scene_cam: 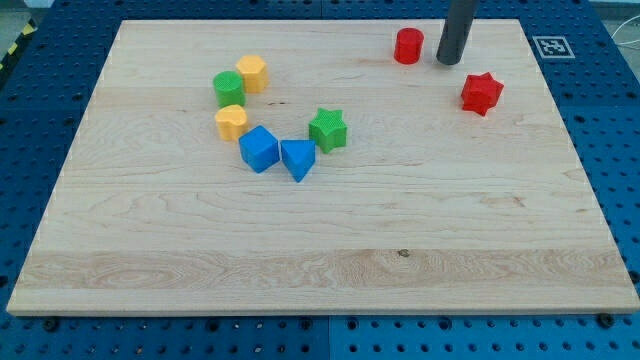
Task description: Move your arm left a bit
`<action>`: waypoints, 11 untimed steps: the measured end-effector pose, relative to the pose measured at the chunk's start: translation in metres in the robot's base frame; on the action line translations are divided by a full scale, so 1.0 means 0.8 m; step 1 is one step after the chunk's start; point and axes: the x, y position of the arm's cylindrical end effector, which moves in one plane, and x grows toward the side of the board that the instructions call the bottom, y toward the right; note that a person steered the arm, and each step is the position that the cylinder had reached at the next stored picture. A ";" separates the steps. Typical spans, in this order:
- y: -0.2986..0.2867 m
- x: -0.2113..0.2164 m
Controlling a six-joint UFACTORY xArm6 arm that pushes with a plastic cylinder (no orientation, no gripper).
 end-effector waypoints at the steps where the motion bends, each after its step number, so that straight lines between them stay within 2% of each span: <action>1: -0.003 0.000; 11: -0.028 -0.004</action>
